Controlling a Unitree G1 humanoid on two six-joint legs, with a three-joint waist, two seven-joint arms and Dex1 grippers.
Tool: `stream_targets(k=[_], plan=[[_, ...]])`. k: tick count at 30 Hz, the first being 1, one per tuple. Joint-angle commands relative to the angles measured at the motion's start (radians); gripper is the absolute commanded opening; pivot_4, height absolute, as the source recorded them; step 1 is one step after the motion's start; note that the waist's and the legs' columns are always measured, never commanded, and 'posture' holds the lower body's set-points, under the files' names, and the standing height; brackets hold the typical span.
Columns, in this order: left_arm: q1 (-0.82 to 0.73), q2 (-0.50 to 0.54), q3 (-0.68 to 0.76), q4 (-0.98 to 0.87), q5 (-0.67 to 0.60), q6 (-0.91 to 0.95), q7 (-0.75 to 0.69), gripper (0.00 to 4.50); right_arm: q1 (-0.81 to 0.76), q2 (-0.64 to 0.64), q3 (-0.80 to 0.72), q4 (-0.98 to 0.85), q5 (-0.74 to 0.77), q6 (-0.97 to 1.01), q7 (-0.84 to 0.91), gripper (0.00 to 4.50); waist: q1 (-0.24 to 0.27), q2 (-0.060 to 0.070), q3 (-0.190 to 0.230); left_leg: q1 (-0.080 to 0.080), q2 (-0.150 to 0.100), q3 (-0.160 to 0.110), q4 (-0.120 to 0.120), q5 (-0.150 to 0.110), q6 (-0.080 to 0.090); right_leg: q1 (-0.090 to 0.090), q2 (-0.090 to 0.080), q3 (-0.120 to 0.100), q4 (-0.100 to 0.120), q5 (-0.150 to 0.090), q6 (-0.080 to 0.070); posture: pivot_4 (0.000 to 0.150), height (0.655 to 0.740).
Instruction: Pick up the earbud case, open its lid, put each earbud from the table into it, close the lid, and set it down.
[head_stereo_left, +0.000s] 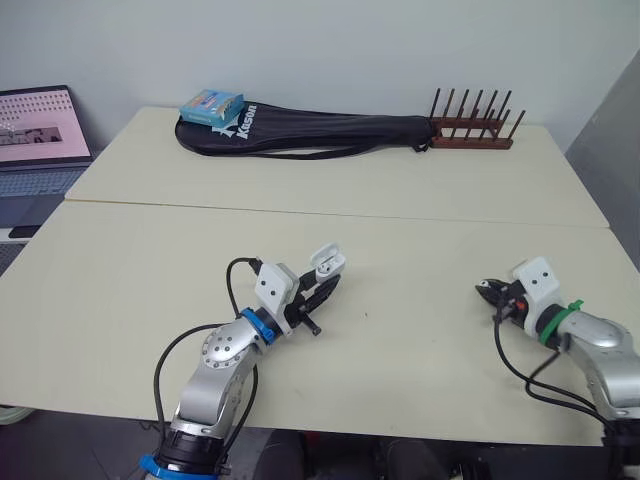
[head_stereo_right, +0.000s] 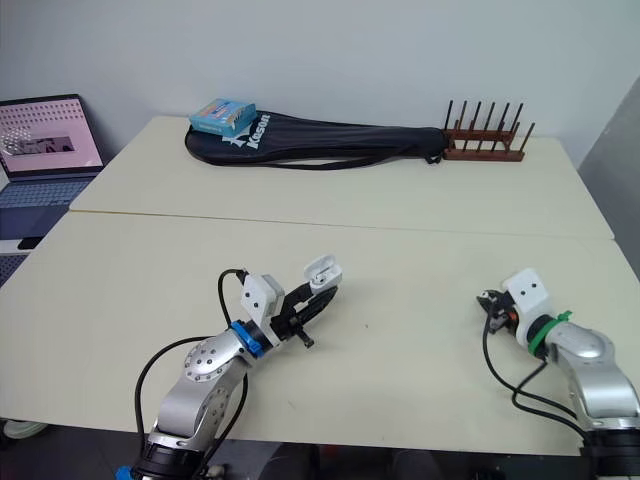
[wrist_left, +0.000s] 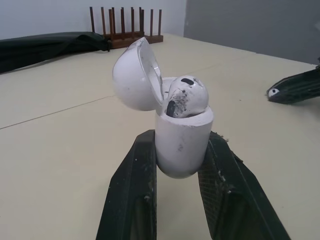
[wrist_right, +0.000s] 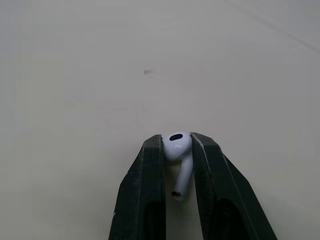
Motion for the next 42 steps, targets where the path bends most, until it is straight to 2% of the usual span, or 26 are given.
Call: stream_targets(k=[1,4,7,12,17,23,27,31,37,41,42], plan=[[0.016,-0.004,-0.009,-0.054,0.001,-0.013,0.007,0.75,0.006,-0.096,-0.005,-0.034,0.058,-0.059,0.209,0.39,-0.001,0.0,0.0,0.0,0.0,0.0,0.0,0.0,0.0,0.0,0.0,0.0,0.0,0.0,0.0,0.15,0.6925],[0.036,-0.011,-0.018,-0.066,0.006,-0.014,0.016,0.75,0.02,-0.184,0.008,-0.006,0.054,-0.131,0.352,0.39,-0.003,0.0,0.0,0.002,0.0,0.001,0.001,0.0,0.0,0.001,0.0,0.001,0.0,0.0,0.0,0.15,0.6925],[0.052,-0.018,-0.029,-0.083,0.006,-0.004,0.028,0.75,0.059,-0.277,0.039,0.059,0.006,-0.338,0.516,0.39,-0.003,0.0,0.001,0.005,0.0,0.0,0.001,0.0,0.0,0.005,0.0,0.0,0.0,0.0,0.0,0.15,0.6925],[0.074,-0.013,-0.038,-0.106,0.005,0.001,0.032,0.75,0.057,-0.355,0.087,0.177,-0.034,-0.585,0.68,0.39,-0.003,0.0,0.001,0.007,0.0,0.002,0.001,0.0,0.0,0.007,0.0,0.001,-0.001,0.0,0.0,0.15,0.6925],[0.088,-0.005,-0.032,-0.13,0.0,0.013,0.041,0.75,0.013,-0.362,0.142,0.229,-0.047,-0.662,0.748,0.39,-0.005,-0.001,0.001,0.013,0.001,0.002,0.0,0.0,0.0,0.012,0.0,0.002,-0.001,0.0,0.0,0.15,0.6925],[0.105,0.005,-0.027,-0.156,-0.002,0.029,0.05,0.75,-0.062,-0.342,0.217,0.307,-0.127,-0.666,0.716,0.39,-0.007,-0.003,0.002,0.018,0.001,0.002,0.0,0.0,0.0,0.018,0.0,0.002,-0.002,0.0,0.0,0.15,0.6925],[0.115,0.008,-0.025,-0.174,-0.004,0.038,0.052,0.75,-0.09,-0.325,0.23,0.347,-0.148,-0.707,0.682,1.71,-0.007,-0.006,0.003,0.026,0.001,0.002,0.0,0.0,0.0,0.027,0.0,0.002,-0.005,-0.001,0.002,0.15,0.6925],[0.119,0.012,-0.026,-0.183,-0.008,0.049,0.051,0.75,-0.084,-0.328,0.216,0.326,-0.112,-0.701,0.683,3.13,-0.004,-0.007,0.002,0.026,0.001,0.002,0.0,0.0,0.0,0.027,-0.001,0.002,-0.006,-0.001,0.002,0.15,0.6925],[0.122,0.015,-0.026,-0.184,-0.014,0.054,0.045,0.75,-0.024,-0.41,0.109,0.111,-0.005,-0.555,0.674,3.15,-0.002,-0.002,0.003,0.024,0.001,0.001,-0.001,0.0,0.0,0.025,-0.001,0.002,-0.005,-0.001,0.0,0.15,0.6925],[0.126,0.013,-0.029,-0.183,-0.013,0.055,0.043,0.75,0.069,-0.475,0.021,-0.076,-0.018,-0.387,0.615,3.15,-0.002,0.0,0.003,0.023,0.001,0.001,-0.001,0.0,0.0,0.025,-0.001,0.002,-0.005,-0.001,0.001,0.15,0.6925],[0.126,0.011,-0.031,-0.181,-0.012,0.054,0.043,0.75,0.11,-0.505,-0.003,-0.147,-0.066,-0.284,0.586,3.15,-0.002,0.0,0.003,0.023,0.001,0.001,-0.001,0.0,0.0,0.025,0.0,0.002,-0.005,-0.001,0.001,0.15,0.6925]])
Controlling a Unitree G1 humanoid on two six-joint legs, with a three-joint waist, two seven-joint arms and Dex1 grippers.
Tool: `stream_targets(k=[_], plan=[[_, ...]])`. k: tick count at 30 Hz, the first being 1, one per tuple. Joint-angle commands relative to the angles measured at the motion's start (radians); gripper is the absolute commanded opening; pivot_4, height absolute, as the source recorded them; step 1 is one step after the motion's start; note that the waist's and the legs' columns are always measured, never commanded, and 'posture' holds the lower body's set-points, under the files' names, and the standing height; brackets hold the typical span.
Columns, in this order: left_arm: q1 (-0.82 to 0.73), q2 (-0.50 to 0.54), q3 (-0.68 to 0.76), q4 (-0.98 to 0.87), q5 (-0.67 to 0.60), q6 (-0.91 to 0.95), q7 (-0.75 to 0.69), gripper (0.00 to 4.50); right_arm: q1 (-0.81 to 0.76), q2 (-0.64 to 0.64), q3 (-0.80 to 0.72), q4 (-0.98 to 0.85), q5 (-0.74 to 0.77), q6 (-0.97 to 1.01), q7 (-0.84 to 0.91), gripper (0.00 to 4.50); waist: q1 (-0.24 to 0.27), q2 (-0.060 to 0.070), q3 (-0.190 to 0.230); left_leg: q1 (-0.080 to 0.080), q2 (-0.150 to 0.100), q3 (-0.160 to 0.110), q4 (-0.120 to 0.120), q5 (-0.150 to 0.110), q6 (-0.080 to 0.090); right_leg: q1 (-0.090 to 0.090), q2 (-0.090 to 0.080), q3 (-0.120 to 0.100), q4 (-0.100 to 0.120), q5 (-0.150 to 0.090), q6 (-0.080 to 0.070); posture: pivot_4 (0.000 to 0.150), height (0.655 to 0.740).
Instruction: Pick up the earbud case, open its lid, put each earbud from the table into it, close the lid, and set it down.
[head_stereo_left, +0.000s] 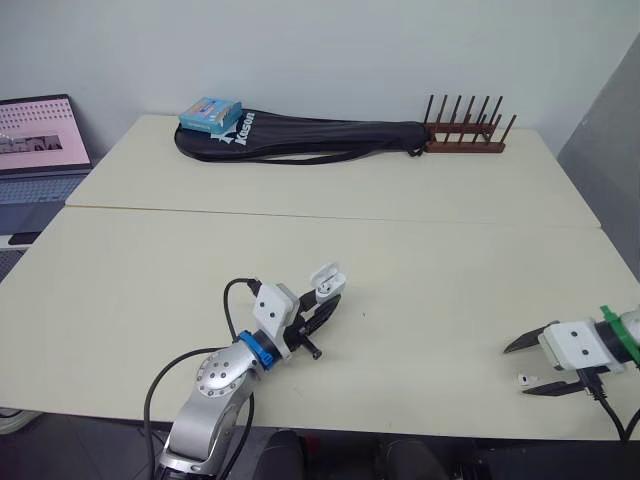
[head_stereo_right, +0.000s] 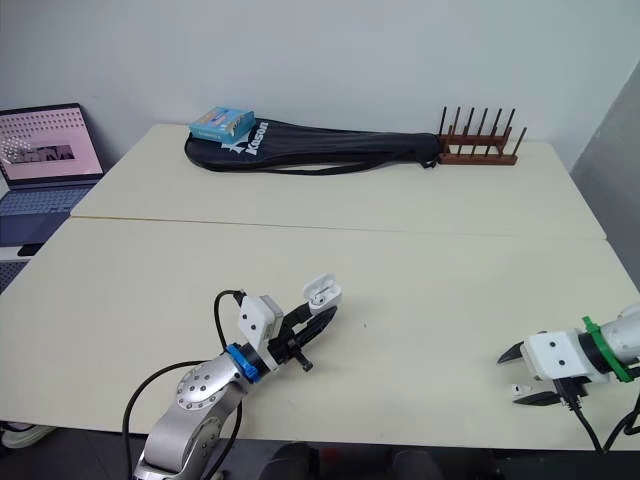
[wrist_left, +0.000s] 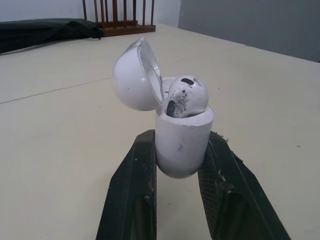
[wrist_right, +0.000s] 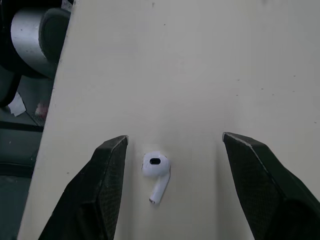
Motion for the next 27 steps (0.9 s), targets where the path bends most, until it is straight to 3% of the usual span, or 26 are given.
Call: stream_targets(k=[1,4,7,20,23,27], plan=[[0.0,-0.004,-0.003,-0.046,-0.009,-0.014,0.0,0.75,0.091,-0.078,-0.101,-0.207,-0.069,0.253,-0.079,3.15,0.0,0.0,0.0,0.0,0.0,0.0,0.0,0.0,0.0,0.0,0.0,0.0,0.0,0.0,0.001,0.15,0.6925],[-0.004,-0.011,-0.013,-0.038,-0.005,-0.015,0.001,0.75,0.155,-0.096,-0.107,-0.394,-0.155,0.523,-0.171,3.15,0.001,0.0,0.0,-0.001,0.0,0.0,0.0,0.0,0.0,-0.001,0.0,0.0,0.0,-0.002,0.003,0.15,0.6925],[-0.009,-0.017,-0.02,-0.033,-0.002,-0.016,0.002,0.75,0.151,-0.088,-0.065,-0.491,-0.184,0.646,-0.215,3.15,0.0,0.0,0.0,-0.003,0.0,0.001,0.0,0.0,0.0,-0.003,0.0,0.001,0.0,-0.002,0.003,0.15,0.6925],[-0.01,-0.018,-0.019,-0.033,0.0,-0.017,0.003,0.75,0.063,-0.067,0.106,-0.404,-0.282,0.638,-0.276,3.15,-0.001,-0.002,0.0,-0.009,0.0,0.001,0.0,0.0,0.0,-0.01,0.0,0.001,0.0,-0.002,0.003,0.15,0.6925],[-0.008,-0.018,-0.019,-0.034,0.0,-0.018,0.003,0.75,0.073,-0.073,0.108,-0.397,-0.278,0.633,-0.269,2.57,-0.001,-0.004,0.0,-0.009,0.0,0.001,0.0,0.0,0.0,-0.01,0.0,0.001,-0.001,-0.002,0.003,0.15,0.6925],[-0.009,-0.019,-0.02,-0.033,0.0,-0.019,0.004,0.75,0.085,-0.078,0.103,-0.395,-0.275,0.63,-0.259,1.14,-0.002,-0.006,-0.001,-0.009,0.0,0.002,0.001,0.0,0.0,-0.009,0.0,0.001,-0.001,-0.002,0.004,0.15,0.6925]])
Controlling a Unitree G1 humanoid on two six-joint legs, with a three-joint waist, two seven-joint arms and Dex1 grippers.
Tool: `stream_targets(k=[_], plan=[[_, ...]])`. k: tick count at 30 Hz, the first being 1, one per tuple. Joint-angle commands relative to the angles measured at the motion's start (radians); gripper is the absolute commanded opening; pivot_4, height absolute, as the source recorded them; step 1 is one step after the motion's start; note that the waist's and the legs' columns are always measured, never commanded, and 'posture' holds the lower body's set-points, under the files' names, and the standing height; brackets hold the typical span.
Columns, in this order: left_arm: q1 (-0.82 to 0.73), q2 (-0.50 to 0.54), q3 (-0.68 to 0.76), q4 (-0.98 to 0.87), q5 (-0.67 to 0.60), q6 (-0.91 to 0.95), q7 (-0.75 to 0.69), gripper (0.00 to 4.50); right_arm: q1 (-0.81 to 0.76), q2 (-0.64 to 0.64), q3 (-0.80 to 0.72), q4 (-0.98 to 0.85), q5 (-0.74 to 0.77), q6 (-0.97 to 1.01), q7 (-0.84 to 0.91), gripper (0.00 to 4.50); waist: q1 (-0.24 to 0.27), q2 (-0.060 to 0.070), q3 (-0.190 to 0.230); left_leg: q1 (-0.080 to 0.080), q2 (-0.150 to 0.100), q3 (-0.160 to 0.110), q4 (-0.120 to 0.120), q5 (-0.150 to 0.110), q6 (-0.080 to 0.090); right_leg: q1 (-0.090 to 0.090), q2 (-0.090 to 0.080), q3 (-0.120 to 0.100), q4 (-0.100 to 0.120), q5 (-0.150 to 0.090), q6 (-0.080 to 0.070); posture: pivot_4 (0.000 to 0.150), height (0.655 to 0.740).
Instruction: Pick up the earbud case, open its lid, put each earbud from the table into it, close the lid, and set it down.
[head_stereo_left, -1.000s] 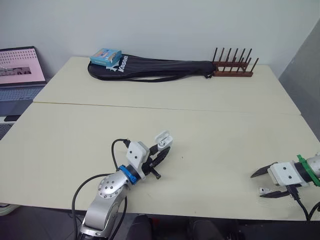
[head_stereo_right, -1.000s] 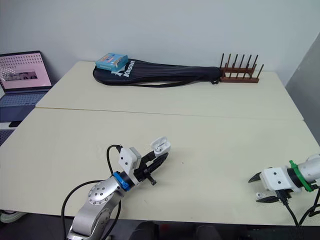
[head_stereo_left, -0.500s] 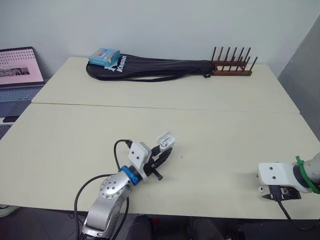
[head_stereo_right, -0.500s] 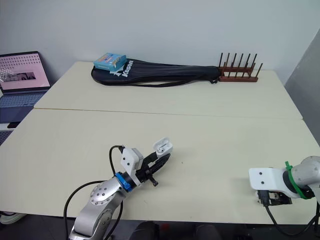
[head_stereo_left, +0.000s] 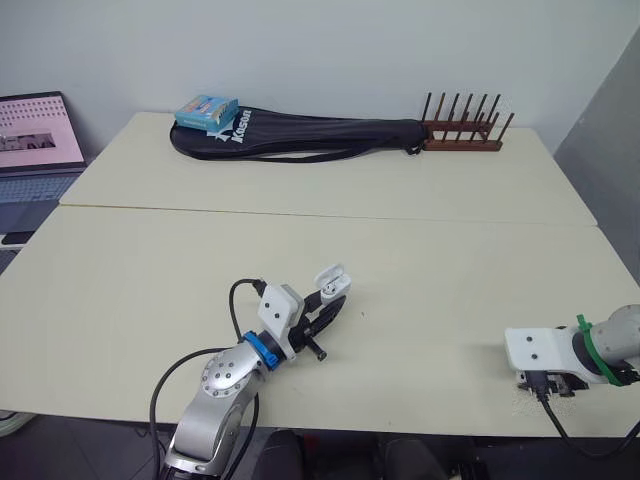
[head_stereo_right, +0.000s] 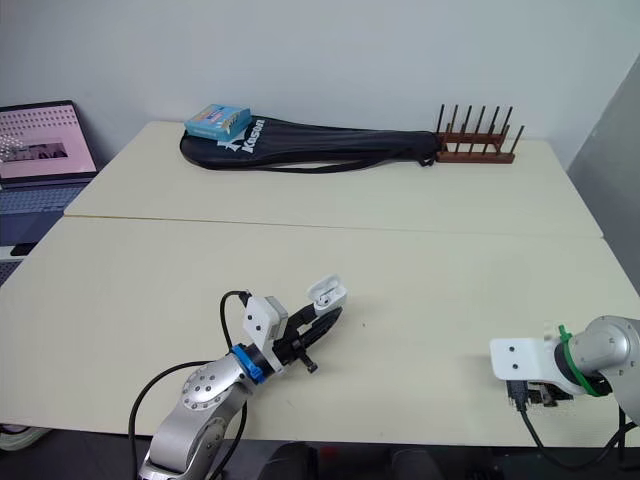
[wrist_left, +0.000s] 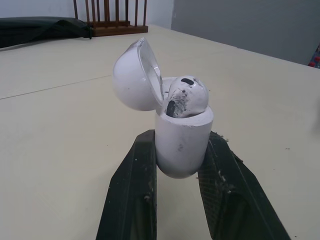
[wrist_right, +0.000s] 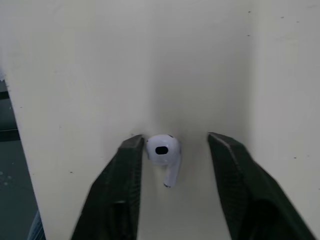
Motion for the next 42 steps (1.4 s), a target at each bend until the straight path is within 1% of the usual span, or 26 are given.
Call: stream_targets(k=[1,2,3,9,11,14,15,18,21,22,23,26,29,36,42], plan=[[-0.005,-0.005,-0.002,-0.034,-0.002,-0.019,0.004,0.75,0.011,-0.007,0.0,0.021,-0.021,0.002,-0.01,0.79,0.0,-0.001,-0.001,0.0,0.0,0.0,0.0,0.0,0.0,0.0,0.0,0.0,0.0,0.0,0.0,0.15,0.6925],[-0.005,-0.005,-0.002,-0.033,-0.002,-0.019,0.004,0.75,0.011,-0.006,-0.002,0.02,-0.019,0.003,-0.008,0.48,0.0,-0.001,-0.001,0.0,0.0,0.0,0.0,0.0,0.0,0.0,0.0,0.0,0.0,0.0,0.0,0.15,0.6925],[-0.007,-0.005,-0.002,-0.032,-0.002,-0.019,0.004,0.75,0.01,-0.005,-0.003,0.017,-0.015,0.005,-0.005,0.38,0.0,-0.001,-0.001,0.0,0.0,0.0,0.0,0.0,0.0,0.0,0.0,0.0,0.0,0.0,0.0,0.15,0.6925],[-0.011,-0.007,-0.002,-0.027,-0.002,-0.021,0.003,0.75,-0.034,0.017,-0.02,-0.005,0.024,0.008,0.005,0.38,-0.001,-0.002,-0.001,0.0,0.0,0.0,0.0,0.0,0.0,0.0,0.0,0.0,0.0,0.0,0.0,0.15,0.6925],[-0.013,-0.007,-0.002,-0.024,-0.002,-0.023,0.001,0.75,-0.087,0.04,-0.028,-0.011,0.048,0.007,0.006,0.38,-0.002,-0.001,-0.001,0.0,0.0,0.0,0.0,0.0,0.0,0.0,0.0,0.0,0.0,0.0,0.0,0.15,0.6925],[-0.022,-0.01,-0.001,-0.014,-0.003,-0.03,-0.003,0.75,-0.215,0.112,-0.021,-0.028,0.107,0.032,0.006,0.38,-0.003,-0.001,0.0,0.0,0.0,0.0,0.0,0.0,0.0,-0.001,0.0,0.0,0.001,0.0,0.0,0.15,0.6925],[-0.028,-0.01,-0.001,-0.01,-0.004,-0.033,-0.006,0.75,-0.269,0.16,-0.017,-0.037,0.145,0.032,0.0,0.38,-0.003,-0.001,0.0,0.0,0.0,0.0,0.0,0.0,0.0,-0.001,0.0,0.0,0.001,0.0,0.0,0.15,0.6925],[-0.049,-0.011,0.001,0.007,-0.008,-0.045,-0.017,0.75,-0.386,0.338,-0.032,-0.077,0.286,0.117,-0.064,0.38,-0.002,-0.001,0.0,-0.002,0.0,-0.001,-0.001,0.0,0.0,-0.003,0.001,-0.001,0.002,0.001,-0.001,0.15,0.6925],[-0.071,-0.014,0.002,0.021,-0.011,-0.057,-0.023,0.75,-0.448,0.561,-0.05,-0.114,0.388,0.129,-0.195,0.38,0.0,-0.001,0.0,-0.004,0.0,-0.002,-0.001,0.0,0.0,-0.005,0.001,-0.001,0.002,0.003,-0.004,0.15,0.6925],[-0.078,-0.016,0.001,0.024,-0.012,-0.063,-0.026,0.75,-0.455,0.647,-0.057,-0.117,0.423,0.106,-0.239,0.38,0.0,-0.001,0.0,-0.004,0.0,-0.002,-0.001,0.0,0.0,-0.005,0.001,-0.002,0.002,0.003,-0.004,0.15,0.6925],[-0.083,-0.017,0.0,0.027,-0.011,-0.067,-0.027,0.75,-0.458,0.703,-0.062,-0.119,0.446,0.091,-0.266,0.38,0.0,-0.001,0.0,-0.006,0.0,-0.002,-0.001,0.0,0.0,-0.007,0.001,-0.002,0.003,0.003,-0.004,0.15,0.6925],[-0.103,-0.028,-0.007,0.028,-0.011,-0.071,-0.031,0.75,-0.443,0.868,-0.033,-0.144,0.454,0.105,-0.416,0.38,0.004,-0.001,0.0,-0.011,-0.001,-0.004,-0.001,0.0,0.0,-0.011,0.0,-0.004,0.003,0.003,-0.004,0.15,0.6925],[-0.119,-0.036,-0.009,0.025,-0.013,-0.068,-0.032,0.75,-0.423,0.951,0.014,-0.138,0.434,0.074,-0.481,0.38,0.004,-0.001,0.0,-0.012,-0.001,-0.005,-0.001,0.0,0.0,-0.011,0.0,-0.004,0.003,0.003,-0.005,0.15,0.6925],[-0.145,-0.041,-0.004,0.041,-0.011,-0.074,-0.039,0.75,-0.398,1.011,0.094,-0.03,0.352,-0.063,-0.534,0.38,0.0,-0.001,0.0,-0.01,0.0,-0.005,0.0,0.0,0.0,-0.011,0.001,-0.004,0.004,0.003,-0.005,0.15,0.6925],[-0.148,-0.04,0.001,0.037,-0.012,-0.074,-0.041,0.75,-0.384,1.04,0.108,0.051,0.296,-0.167,-0.578,0.38,0.0,-0.001,0.0,-0.01,0.0,-0.004,0.0,0.0,0.0,-0.011,0.001,-0.004,0.005,0.003,-0.005,0.15,0.6925]])
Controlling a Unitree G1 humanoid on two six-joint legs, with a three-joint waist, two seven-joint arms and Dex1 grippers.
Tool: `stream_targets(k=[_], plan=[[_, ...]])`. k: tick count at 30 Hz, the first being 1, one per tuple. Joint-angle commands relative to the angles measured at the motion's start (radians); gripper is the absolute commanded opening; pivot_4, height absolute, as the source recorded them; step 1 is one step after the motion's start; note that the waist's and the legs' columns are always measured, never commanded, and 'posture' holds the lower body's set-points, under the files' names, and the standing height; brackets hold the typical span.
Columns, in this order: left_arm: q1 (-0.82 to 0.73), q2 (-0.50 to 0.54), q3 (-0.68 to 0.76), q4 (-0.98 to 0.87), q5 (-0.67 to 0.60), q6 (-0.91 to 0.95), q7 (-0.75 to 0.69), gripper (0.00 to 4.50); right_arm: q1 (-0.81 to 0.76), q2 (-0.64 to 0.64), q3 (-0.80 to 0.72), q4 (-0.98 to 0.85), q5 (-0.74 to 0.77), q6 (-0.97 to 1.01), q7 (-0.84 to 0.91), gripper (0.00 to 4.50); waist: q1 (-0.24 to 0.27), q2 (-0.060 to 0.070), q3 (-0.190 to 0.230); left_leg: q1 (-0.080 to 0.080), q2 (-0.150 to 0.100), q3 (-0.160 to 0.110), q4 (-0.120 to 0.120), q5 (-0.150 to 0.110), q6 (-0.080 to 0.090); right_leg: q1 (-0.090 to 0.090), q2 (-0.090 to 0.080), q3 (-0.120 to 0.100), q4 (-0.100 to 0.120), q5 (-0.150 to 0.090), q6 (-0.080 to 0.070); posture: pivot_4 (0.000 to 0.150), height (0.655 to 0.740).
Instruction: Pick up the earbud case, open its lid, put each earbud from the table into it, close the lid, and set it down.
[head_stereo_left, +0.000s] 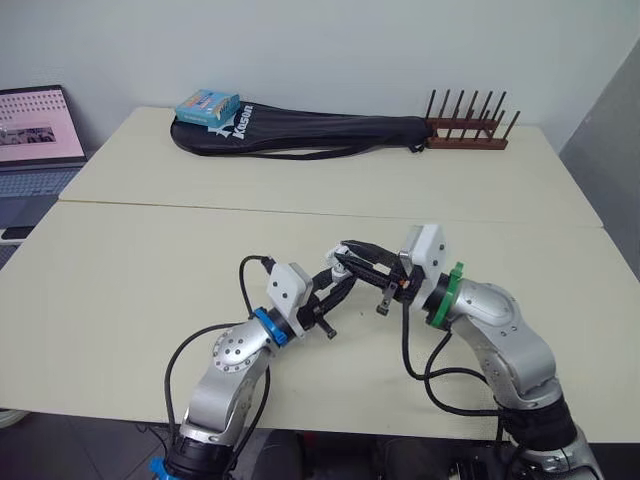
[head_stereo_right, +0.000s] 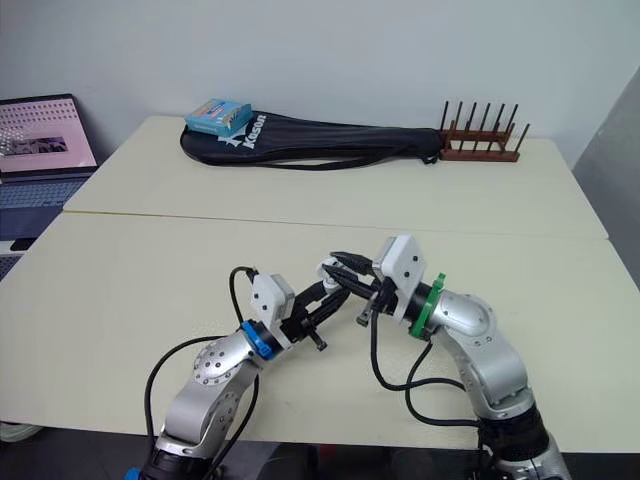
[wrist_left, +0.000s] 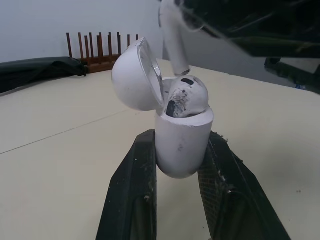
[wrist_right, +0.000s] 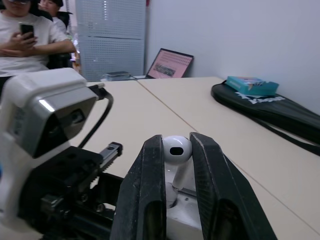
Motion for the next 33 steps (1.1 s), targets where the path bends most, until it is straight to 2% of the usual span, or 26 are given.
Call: stream_targets(k=[1,21,22,24,29,33], plan=[[-0.009,-0.004,0.003,-0.018,-0.009,-0.028,-0.004,0.75,0.016,0.007,-0.001,0.016,-0.024,-0.071,-0.024,0.38,0.0,0.0,0.0,0.0,0.0,0.0,0.0,0.0,0.0,0.0,0.0,0.0,0.0,0.0,0.0,0.15,0.6925],[-0.015,-0.012,0.003,-0.011,-0.008,-0.035,-0.008,0.75,0.058,-0.055,0.037,0.064,-0.111,-0.175,-0.019,0.38,0.0,0.0,0.0,0.0,0.0,0.0,0.0,0.0,0.0,0.0,0.0,0.0,0.0,0.0,0.0,0.15,0.6925],[-0.016,-0.012,0.003,-0.009,-0.008,-0.036,-0.01,0.75,0.058,-0.05,0.03,0.063,-0.107,-0.167,-0.025,1.12,0.0,0.0,0.0,0.0,0.0,0.0,0.0,0.0,0.0,0.0,0.0,0.0,0.0,0.0,0.0,0.15,0.6925],[-0.017,-0.01,0.004,-0.008,-0.008,-0.037,-0.011,0.75,0.055,-0.047,0.024,0.058,-0.099,-0.153,-0.027,1.71,0.0,0.0,0.0,0.0,0.0,0.0,0.0,0.0,0.0,0.0,0.0,0.0,0.0,0.0,0.0,0.15,0.6925],[-0.018,-0.008,0.005,-0.005,-0.006,-0.037,-0.015,0.75,0.053,-0.053,0.004,0.029,-0.073,-0.123,-0.022,3.53,0.0,0.0,0.0,0.0,0.0,0.0,0.0,0.0,0.0,0.0,0.0,0.0,0.0,0.0,0.0,0.15,0.6925],[-0.017,-0.004,0.01,0.004,-0.004,-0.037,-0.016,0.75,0.071,-0.101,-0.078,-0.049,0.009,-0.066,-0.004,3.53,0.002,0.0,0.0,0.0,0.0,0.0,0.0,0.0,0.0,0.0,0.0,0.0,0.0,0.0,0.0,0.15,0.6925]])
